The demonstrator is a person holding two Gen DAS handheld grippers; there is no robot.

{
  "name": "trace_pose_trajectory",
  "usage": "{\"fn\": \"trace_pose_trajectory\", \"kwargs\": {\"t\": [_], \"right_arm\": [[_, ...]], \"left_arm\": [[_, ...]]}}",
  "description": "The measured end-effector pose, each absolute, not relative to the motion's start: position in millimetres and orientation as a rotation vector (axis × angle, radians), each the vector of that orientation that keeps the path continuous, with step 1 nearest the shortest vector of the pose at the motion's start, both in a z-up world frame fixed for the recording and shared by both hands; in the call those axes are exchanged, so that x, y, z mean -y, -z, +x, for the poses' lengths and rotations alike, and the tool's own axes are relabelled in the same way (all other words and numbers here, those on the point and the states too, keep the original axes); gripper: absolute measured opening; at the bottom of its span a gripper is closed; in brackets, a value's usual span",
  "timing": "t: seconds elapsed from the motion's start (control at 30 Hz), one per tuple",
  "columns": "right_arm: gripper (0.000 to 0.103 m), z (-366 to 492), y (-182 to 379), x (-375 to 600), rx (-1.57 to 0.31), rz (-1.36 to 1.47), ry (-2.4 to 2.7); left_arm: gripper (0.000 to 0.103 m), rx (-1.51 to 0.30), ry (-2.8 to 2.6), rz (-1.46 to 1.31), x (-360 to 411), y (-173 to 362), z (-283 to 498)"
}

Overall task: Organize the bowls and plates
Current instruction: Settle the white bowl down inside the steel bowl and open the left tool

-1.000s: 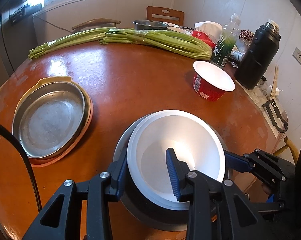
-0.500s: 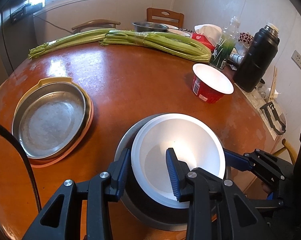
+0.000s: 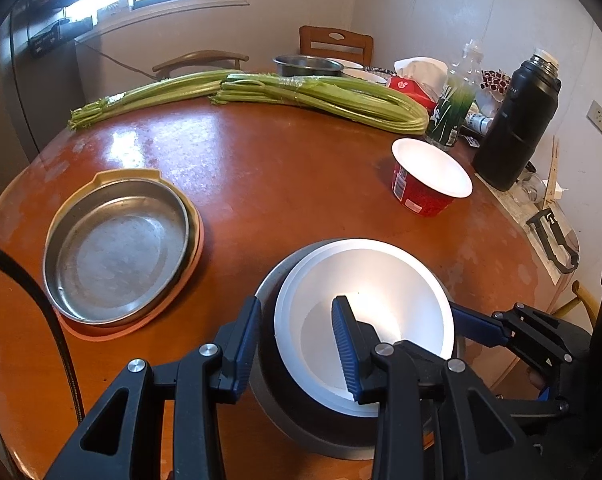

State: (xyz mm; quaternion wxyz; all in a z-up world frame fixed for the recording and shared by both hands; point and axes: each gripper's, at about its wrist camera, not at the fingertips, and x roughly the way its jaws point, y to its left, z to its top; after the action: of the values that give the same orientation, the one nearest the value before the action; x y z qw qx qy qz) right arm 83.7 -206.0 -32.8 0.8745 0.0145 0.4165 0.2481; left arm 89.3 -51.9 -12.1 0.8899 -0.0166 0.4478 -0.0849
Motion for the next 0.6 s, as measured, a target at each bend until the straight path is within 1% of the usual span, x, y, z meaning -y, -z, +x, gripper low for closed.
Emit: {"fn": "trace_pose_trajectory", "kwargs": {"t": [0.47,0.6], "right_arm": [[0.047,81.1,22.9,211.9,-0.836,0.035,-0.492],[0.049,80.7,20.7,213.8,-0.825,0.035,-0.478]], "left_arm": [[0.037,-0.907,0.167,-0.036,50.6,5.6,85.4],[0.037,-0.903,0.165,-0.039,51.1,4.5,84.9]]}}
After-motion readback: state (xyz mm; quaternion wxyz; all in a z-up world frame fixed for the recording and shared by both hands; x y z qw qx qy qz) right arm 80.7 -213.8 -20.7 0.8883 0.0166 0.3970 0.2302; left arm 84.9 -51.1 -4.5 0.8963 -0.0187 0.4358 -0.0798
